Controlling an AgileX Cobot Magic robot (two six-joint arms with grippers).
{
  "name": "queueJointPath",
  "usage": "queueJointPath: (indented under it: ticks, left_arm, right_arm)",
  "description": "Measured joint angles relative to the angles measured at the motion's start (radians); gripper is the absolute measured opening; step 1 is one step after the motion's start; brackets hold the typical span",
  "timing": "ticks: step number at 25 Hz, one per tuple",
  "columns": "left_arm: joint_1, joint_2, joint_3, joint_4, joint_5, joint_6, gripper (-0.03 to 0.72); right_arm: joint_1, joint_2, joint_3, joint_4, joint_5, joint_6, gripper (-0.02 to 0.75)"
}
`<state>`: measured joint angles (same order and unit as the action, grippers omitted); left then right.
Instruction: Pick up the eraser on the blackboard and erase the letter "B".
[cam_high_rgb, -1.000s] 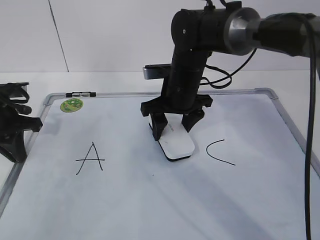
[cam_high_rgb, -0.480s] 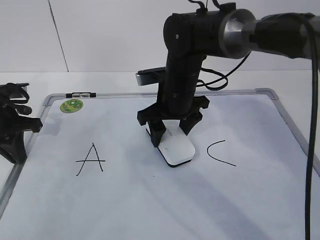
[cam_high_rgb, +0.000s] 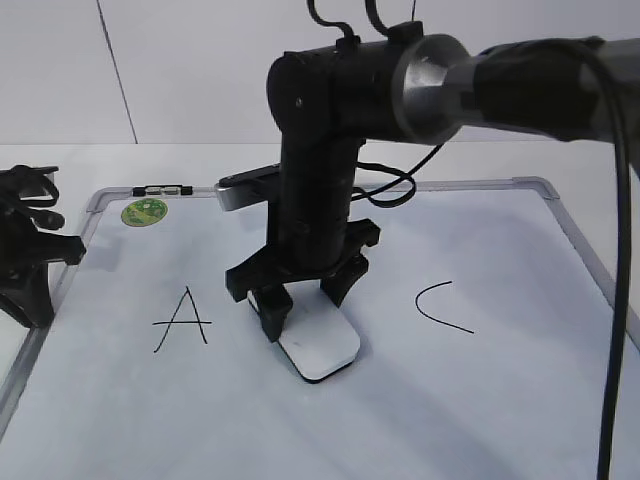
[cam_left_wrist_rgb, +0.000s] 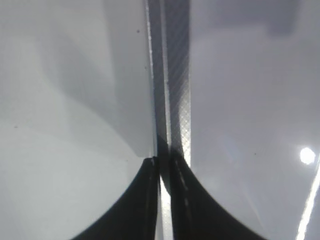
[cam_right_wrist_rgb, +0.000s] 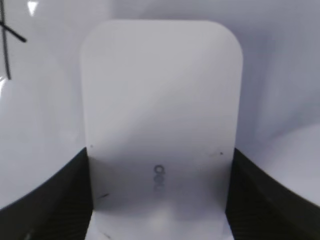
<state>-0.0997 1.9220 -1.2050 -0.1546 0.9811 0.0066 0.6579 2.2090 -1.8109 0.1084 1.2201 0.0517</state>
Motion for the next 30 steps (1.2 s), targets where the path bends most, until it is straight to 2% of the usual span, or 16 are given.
queueJointPath:
  ticks: [8, 14, 30]
  left_arm:
    - [0.000, 0.000, 0.000, -0.006, 0.000, 0.000, 0.036]
    - [0.000, 0.000, 0.000, -0.006, 0.002, 0.000, 0.038]
    - [0.000, 0.002, 0.000, -0.008, 0.002, 0.000, 0.038]
  right_arm:
    - [0.043, -0.008, 0.000, 0.018, 0.000, 0.000, 0.523]
    - [0.043, -0.008, 0.000, -0.038, 0.000, 0.000, 0.523]
    - [0.030, 0.032, -0.031, -0.044, 0.032, 0.013, 0.523]
